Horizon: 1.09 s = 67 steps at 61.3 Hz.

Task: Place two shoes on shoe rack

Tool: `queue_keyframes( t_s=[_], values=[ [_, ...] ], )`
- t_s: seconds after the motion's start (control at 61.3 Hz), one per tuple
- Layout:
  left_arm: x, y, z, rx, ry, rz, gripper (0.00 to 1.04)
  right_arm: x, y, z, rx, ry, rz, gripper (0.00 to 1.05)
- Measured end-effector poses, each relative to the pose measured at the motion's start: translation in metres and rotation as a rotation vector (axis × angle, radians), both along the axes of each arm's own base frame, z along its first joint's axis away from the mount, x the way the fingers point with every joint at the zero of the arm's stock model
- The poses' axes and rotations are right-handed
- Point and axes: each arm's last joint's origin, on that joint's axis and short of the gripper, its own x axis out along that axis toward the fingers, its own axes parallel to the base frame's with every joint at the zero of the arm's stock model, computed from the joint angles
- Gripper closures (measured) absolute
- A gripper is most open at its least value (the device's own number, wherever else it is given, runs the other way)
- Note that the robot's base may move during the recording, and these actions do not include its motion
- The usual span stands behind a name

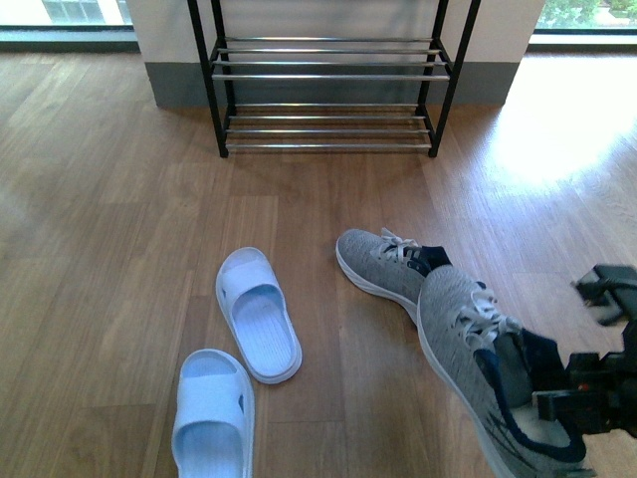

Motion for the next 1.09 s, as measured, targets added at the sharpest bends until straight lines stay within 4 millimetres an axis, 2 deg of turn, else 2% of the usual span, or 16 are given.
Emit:
queue_keyframes(
  t_s=[0.245, 0.408, 0.538, 0.702, 1.093],
  values=[
    [0.0, 0.0, 0.0, 0.0, 0.0, 0.0, 0.09, -0.022, 0.003, 0.092, 0.006, -0.183, -0.059, 1.03],
    [0.0, 0.0, 0.0, 0.0, 0.0, 0.0, 0.09, -0.047, 0.006, 0.141, 0.008, -0.318, -0.114, 1.03],
    [0.0, 0.0, 0.0, 0.0, 0.0, 0.0, 0.09, -0.069, 0.01, 0.171, 0.007, -0.42, -0.145, 1.03],
    [0.0, 0.0, 0.0, 0.0, 0.0, 0.0, 0.09, -0.089, 0.011, 0.19, 0.01, -0.538, -0.188, 1.03],
    [0.0, 0.0, 0.0, 0.0, 0.0, 0.003, 0.09, -0.09, 0.012, 0.187, 0.026, -0.525, -0.192, 1.03]
  ],
)
